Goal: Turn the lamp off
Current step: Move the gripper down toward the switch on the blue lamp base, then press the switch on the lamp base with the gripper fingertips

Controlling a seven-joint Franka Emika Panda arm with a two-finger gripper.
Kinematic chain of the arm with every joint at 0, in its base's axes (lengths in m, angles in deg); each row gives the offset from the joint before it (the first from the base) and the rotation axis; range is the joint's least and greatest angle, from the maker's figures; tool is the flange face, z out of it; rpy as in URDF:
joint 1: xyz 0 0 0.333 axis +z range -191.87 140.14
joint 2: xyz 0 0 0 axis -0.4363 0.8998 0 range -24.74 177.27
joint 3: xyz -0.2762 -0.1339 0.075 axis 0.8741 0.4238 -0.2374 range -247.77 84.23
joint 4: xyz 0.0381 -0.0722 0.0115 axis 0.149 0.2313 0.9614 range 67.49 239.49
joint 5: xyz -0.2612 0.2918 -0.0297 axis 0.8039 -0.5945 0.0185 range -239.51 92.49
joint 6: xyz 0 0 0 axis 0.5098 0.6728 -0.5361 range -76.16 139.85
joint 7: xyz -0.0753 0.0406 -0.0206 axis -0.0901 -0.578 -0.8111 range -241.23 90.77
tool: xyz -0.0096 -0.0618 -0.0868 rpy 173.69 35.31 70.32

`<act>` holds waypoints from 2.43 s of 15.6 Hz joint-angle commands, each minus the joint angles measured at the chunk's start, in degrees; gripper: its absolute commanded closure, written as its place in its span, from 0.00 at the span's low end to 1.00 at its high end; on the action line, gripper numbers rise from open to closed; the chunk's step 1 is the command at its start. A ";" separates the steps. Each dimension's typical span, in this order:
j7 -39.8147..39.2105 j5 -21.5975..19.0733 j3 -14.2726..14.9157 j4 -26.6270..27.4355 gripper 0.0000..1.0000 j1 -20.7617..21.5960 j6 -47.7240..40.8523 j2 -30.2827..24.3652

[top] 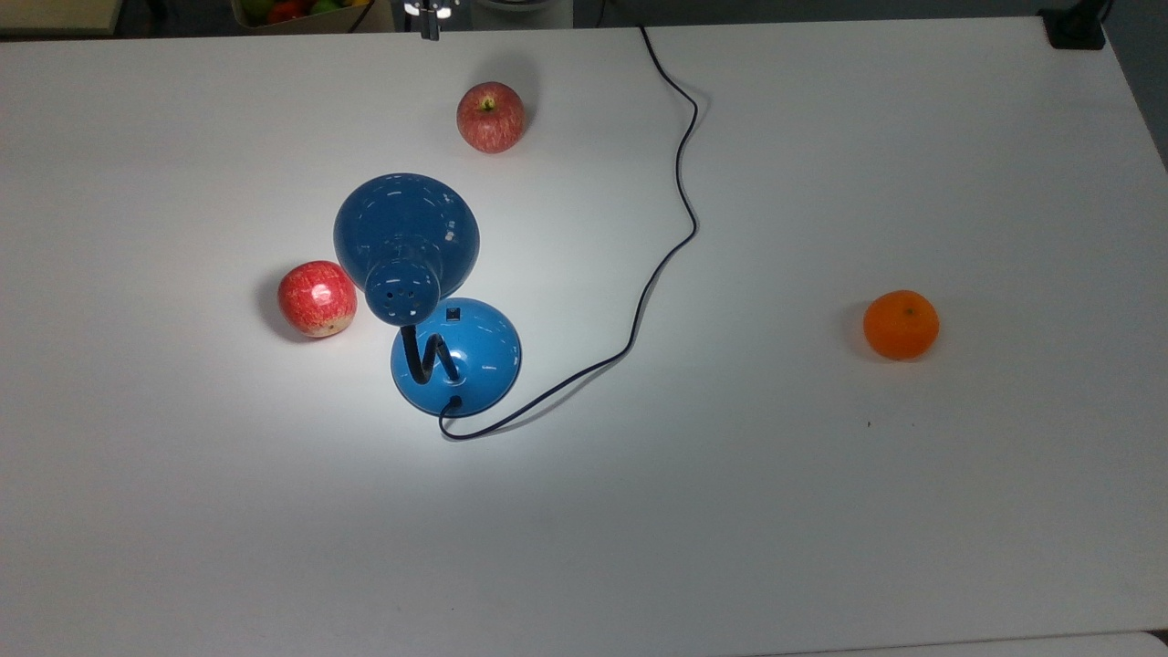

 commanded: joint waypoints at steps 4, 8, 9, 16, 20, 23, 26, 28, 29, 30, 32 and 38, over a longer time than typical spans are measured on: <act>-0.21 -0.11 0.24 7.07 1.00 -0.07 7.36 -0.74; 0.40 -0.19 0.24 15.41 1.00 0.02 17.73 -0.74; 0.40 -0.20 0.24 17.70 1.00 0.02 20.19 -0.74; 0.58 -0.11 0.33 28.35 1.00 -0.59 41.28 3.91; 2.59 -0.11 0.33 30.20 1.00 -1.29 51.12 7.86; 2.86 0.42 0.33 30.12 1.00 -1.82 57.28 11.20; 2.86 0.51 0.33 29.77 1.00 -2.26 63.96 13.49; 2.86 0.51 0.33 29.50 1.00 -2.35 66.61 14.37; 2.86 0.59 0.33 29.07 1.00 -2.52 67.23 14.46; 2.78 0.68 0.33 28.54 1.00 -2.53 67.41 14.73; 2.78 0.68 0.33 27.14 1.00 -2.44 67.58 15.61; 2.78 0.86 0.33 24.41 1.00 -2.09 68.28 17.10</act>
